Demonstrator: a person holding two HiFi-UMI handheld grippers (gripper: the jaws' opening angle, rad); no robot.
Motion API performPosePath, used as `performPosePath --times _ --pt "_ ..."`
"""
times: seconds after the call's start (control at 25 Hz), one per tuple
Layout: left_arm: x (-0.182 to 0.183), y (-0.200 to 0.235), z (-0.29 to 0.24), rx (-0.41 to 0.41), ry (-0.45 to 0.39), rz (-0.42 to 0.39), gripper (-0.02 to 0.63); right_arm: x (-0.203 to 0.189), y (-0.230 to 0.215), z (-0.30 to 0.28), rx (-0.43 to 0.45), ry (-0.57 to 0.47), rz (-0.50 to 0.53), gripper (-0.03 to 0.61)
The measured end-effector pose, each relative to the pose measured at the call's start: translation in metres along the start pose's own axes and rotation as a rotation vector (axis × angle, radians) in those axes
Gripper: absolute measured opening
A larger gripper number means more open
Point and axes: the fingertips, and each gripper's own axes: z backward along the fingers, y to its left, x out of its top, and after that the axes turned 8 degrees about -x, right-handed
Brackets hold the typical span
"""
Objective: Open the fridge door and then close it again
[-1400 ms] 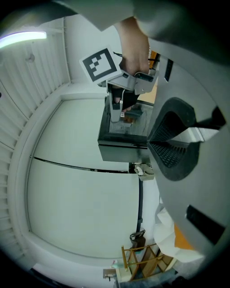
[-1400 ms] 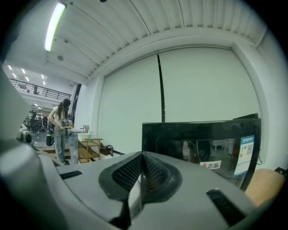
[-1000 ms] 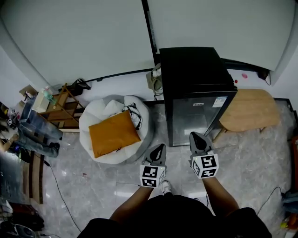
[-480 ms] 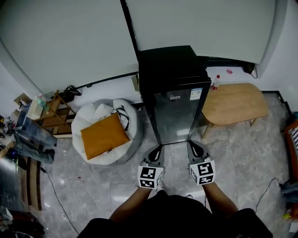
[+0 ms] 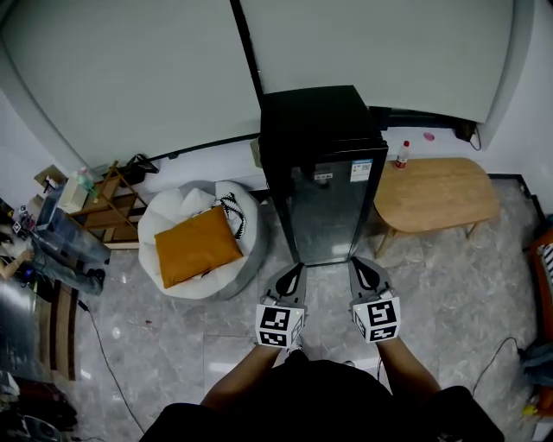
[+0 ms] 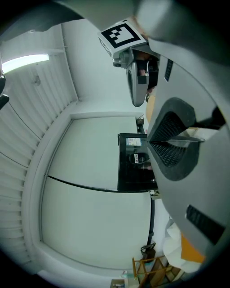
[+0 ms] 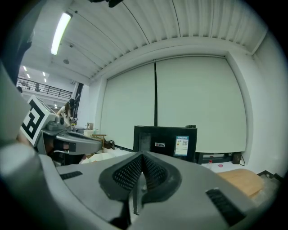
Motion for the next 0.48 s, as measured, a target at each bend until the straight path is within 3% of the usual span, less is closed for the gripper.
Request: performPosePath --times 0.48 --pt "-0.0075 -0.0031 0.0097 0.033 0.001 0.016 0.023 0.0086 0.0110 0.0030 0.005 -0.028 0.006 0.018"
